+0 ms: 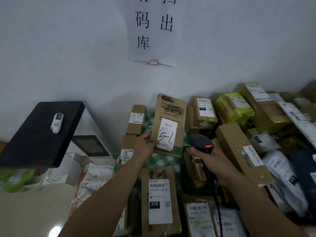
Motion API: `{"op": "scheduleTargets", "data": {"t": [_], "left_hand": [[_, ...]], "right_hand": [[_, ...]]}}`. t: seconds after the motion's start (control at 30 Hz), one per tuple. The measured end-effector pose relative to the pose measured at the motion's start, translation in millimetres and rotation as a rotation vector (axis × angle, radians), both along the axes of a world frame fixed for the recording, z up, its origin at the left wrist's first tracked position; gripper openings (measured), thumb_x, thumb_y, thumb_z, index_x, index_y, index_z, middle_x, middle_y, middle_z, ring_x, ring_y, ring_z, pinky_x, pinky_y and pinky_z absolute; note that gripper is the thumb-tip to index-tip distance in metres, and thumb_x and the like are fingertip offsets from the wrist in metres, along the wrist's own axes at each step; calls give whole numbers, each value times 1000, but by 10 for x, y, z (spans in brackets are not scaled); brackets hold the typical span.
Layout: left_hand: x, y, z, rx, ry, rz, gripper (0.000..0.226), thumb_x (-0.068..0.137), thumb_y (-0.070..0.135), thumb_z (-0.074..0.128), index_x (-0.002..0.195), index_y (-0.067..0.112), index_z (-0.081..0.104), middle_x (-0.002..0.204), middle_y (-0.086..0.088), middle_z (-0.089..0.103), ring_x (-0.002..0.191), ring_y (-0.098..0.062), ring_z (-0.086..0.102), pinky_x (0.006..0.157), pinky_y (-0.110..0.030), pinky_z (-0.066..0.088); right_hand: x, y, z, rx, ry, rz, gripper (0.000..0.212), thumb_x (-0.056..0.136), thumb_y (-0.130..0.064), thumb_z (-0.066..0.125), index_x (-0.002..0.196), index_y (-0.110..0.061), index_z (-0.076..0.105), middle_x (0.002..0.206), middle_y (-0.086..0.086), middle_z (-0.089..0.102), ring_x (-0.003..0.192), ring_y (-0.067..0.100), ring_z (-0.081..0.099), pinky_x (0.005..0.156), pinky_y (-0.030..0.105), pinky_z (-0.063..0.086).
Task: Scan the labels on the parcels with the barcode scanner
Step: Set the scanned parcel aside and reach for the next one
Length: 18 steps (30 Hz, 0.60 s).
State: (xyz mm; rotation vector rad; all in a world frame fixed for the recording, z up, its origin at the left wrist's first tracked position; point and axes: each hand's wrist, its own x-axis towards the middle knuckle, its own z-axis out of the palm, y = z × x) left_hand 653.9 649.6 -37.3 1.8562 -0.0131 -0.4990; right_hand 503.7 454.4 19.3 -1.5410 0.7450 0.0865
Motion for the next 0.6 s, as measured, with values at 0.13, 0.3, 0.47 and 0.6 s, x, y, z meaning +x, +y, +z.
{"op": "scheduleTargets", "data": {"t": [0.13, 0.3, 0.47, 0.6], "left_hand": [[-290, 51, 316, -137, -84, 7, 61, 90, 12, 76, 141, 37, 55, 136, 11, 64, 128, -13, 57, 110, -40, 49], [-682, 78, 619, -192, -127, -45, 53, 88, 22, 78, 120, 61, 58, 126, 20, 69, 118, -6, 64, 104, -41, 54], [-914, 202, 795, -179, -185, -87, 74, 87, 15, 80, 147, 43, 47, 129, 16, 68, 113, -3, 66, 86, -26, 60], [-999, 306, 865, -119, -247, -110, 78, 83, 15, 84, 148, 32, 46, 127, 15, 68, 108, -4, 68, 73, -15, 57]], "right_hand": [[-115, 31, 263, -27, -116, -71, 41, 90, -39, 78, 129, -38, 66, 120, -13, 72, 116, 13, 64, 106, 48, 51], [-256, 142, 537, 4, -232, -109, 29, 93, -28, 75, 118, -39, 64, 107, -16, 72, 102, 8, 67, 96, 46, 59], [-398, 209, 744, -8, -246, -76, 27, 92, -34, 76, 110, -47, 61, 113, -11, 73, 105, 15, 69, 94, 43, 60], [-478, 248, 848, -7, -251, -29, 28, 92, -34, 76, 116, -42, 63, 113, -11, 73, 106, 14, 68, 95, 42, 59]]}}
